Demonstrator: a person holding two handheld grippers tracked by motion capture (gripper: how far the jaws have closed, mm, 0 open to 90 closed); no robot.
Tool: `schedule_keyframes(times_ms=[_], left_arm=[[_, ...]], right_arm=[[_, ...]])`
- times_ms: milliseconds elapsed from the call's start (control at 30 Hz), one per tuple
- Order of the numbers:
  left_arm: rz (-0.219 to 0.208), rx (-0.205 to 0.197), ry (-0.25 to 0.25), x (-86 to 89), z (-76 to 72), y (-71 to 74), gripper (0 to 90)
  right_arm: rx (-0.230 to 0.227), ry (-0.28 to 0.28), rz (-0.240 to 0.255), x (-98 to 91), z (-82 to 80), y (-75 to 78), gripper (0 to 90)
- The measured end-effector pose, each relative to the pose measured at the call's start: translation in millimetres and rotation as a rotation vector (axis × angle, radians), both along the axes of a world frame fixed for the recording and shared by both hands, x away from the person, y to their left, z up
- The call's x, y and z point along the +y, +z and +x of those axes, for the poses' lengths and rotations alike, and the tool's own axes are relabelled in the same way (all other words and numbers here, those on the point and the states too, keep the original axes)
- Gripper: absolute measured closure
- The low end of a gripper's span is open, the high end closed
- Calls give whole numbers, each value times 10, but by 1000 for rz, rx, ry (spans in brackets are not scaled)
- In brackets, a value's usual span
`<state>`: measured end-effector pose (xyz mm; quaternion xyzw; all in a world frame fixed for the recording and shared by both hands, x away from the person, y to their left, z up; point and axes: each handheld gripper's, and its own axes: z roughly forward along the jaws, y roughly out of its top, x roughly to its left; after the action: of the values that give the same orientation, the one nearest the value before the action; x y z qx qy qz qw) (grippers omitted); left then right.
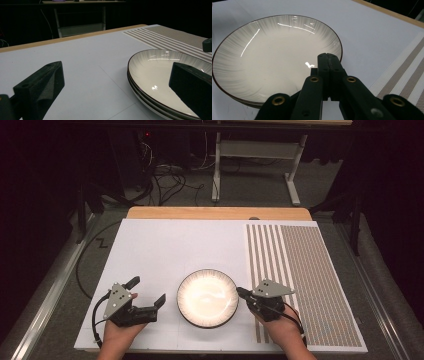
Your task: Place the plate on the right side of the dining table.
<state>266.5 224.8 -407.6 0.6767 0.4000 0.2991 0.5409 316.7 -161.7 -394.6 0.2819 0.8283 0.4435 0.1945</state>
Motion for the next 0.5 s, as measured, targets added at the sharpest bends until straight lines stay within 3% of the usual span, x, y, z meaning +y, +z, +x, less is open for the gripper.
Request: schedule_keyframes(times_ms=[100,500], left_arm=[[-1,-5,2,-1,-5,4,7],[0,-19,0,-5,-19,18,7]], right_arm=[[29,-2,-15,-6,16,-10,900],[68,0,-88,23,57,-70,900]])
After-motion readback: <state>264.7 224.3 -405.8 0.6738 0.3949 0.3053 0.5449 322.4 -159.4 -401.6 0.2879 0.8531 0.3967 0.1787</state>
